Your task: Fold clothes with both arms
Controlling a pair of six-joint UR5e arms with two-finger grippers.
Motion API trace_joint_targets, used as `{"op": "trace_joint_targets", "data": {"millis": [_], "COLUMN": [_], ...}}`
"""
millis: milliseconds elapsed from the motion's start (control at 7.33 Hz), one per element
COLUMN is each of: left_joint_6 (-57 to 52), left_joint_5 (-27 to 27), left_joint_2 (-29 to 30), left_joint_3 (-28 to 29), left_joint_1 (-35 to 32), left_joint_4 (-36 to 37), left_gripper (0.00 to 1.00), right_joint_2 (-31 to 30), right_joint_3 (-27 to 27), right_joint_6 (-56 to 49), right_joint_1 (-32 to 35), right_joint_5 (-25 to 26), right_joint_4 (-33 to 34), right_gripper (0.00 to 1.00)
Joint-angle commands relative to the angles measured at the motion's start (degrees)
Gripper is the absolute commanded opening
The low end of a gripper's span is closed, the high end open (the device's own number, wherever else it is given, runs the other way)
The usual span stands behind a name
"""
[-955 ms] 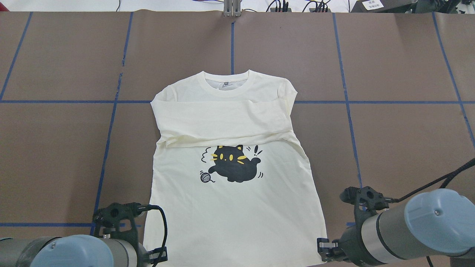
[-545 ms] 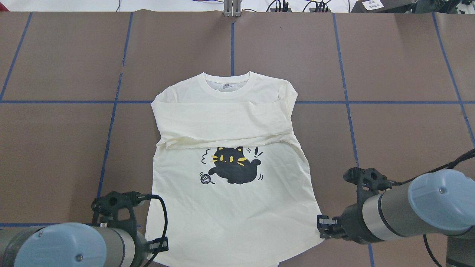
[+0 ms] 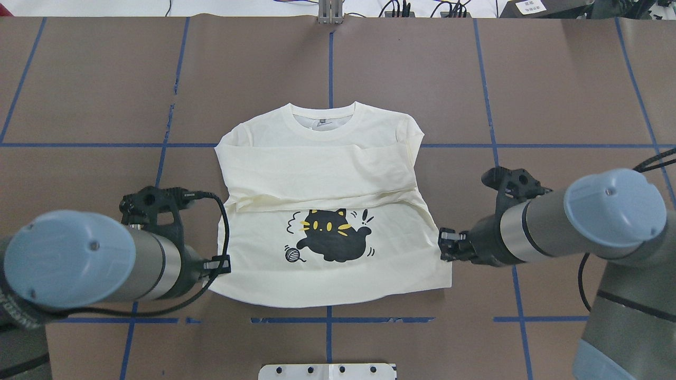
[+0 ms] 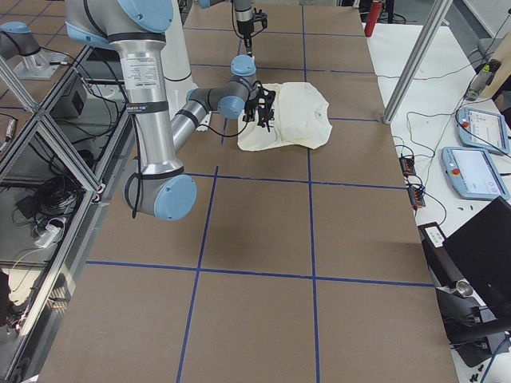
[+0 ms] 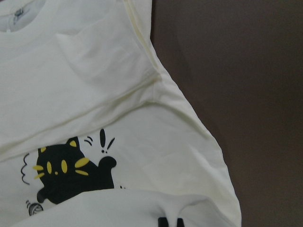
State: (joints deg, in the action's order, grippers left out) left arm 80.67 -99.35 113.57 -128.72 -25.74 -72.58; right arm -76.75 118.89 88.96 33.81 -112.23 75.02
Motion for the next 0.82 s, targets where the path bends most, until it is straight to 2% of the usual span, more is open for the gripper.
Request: {"op": "trace_joint_targets", "data": {"millis": [0, 273, 409, 545, 682], "left_joint_6": [-2.9, -5.6, -8.0, -9.5, -9.5], "left_joint_5": [-0.5, -0.6, -1.1, -1.8, -1.8], "left_joint_2": [1.9, 2.1, 3.5, 6.0, 7.9], "left_joint_3": [9.8, 11.1, 13.6, 17.9, 22.5], "left_joint_1": [-5.8, -9.9, -12.7, -14.9, -16.1], "left_joint_4": [-7.0, -8.7, -8.8, -9.0, -12.5], "left_gripper": [0.00, 0.00, 0.00, 0.00, 0.00], "right_joint_2": [7.8, 12.1, 14.7, 17.7, 20.6], "right_joint_3": [-10.2, -14.9, -17.8, -22.3, -27.0], "right_joint_6": [-0.4, -1.1, -1.4, -1.5, -1.5], "right_joint_1": [7.6, 11.1, 12.1, 13.1, 13.8], "right_joint_5": [-0.4, -0.8, -0.8, -0.9, -0.9], "right_joint_4": [-0.1, -0.1, -0.1, -0.2, -1.3], "right_gripper": [0.00, 0.00, 0.00, 0.00, 0.00]}}
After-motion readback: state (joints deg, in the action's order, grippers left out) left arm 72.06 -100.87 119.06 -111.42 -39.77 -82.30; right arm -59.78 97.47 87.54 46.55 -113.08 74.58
